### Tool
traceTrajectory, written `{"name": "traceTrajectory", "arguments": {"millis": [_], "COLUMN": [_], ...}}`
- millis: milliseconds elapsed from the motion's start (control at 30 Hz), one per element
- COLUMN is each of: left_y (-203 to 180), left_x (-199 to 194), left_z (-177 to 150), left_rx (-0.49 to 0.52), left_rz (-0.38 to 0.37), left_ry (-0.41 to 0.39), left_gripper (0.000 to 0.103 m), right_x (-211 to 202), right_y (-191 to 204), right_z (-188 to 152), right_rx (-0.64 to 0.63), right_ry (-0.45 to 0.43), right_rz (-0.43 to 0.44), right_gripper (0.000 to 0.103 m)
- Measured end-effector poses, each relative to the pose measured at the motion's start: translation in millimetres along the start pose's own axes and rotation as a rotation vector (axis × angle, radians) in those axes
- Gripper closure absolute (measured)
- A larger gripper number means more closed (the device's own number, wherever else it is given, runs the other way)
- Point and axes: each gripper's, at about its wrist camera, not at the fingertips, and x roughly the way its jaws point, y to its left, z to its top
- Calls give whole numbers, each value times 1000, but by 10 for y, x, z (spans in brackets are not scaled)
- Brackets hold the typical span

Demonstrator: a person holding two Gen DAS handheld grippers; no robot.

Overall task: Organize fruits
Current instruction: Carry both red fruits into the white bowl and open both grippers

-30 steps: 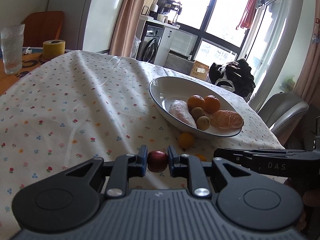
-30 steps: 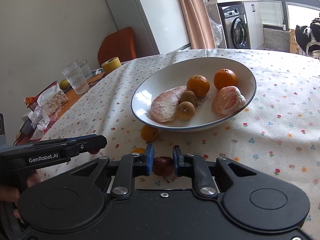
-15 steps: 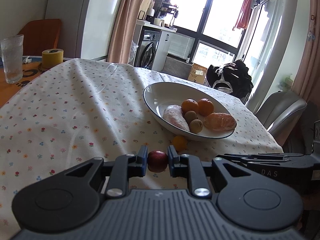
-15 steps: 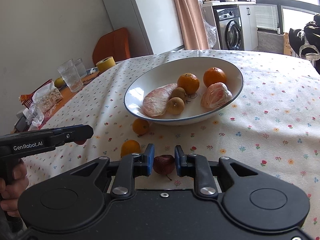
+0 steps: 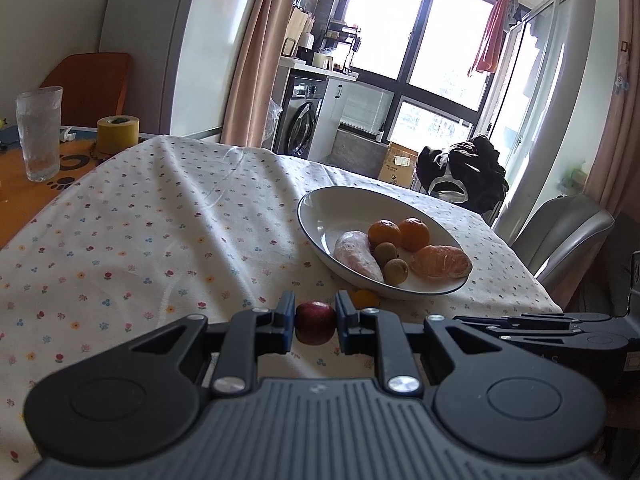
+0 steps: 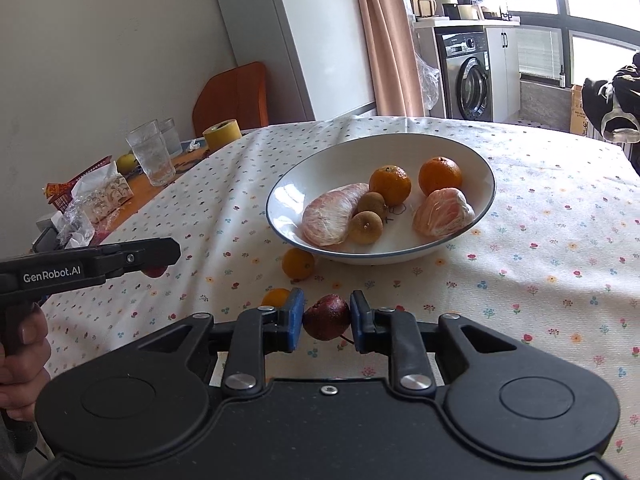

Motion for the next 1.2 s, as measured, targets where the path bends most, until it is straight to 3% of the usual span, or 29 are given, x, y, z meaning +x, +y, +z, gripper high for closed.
{"name": "traceTrajectory", "arguments": {"millis": [733,1200], "left_y": [20,-89], "left_x": [-38,-23], "left_z": [8,256], "left_rx": [-11,6], "left_rz": [15,-7], "left_ry": [-15,-72], "left_gripper": [83,83], "right_x": [-138,-205], "right_y": [-145,-247], "right_z": [99,230], "right_rx": [28,49], "right_ry": [-56,-103], "right_rz": [-2,-1], "right_gripper": [80,80]}}
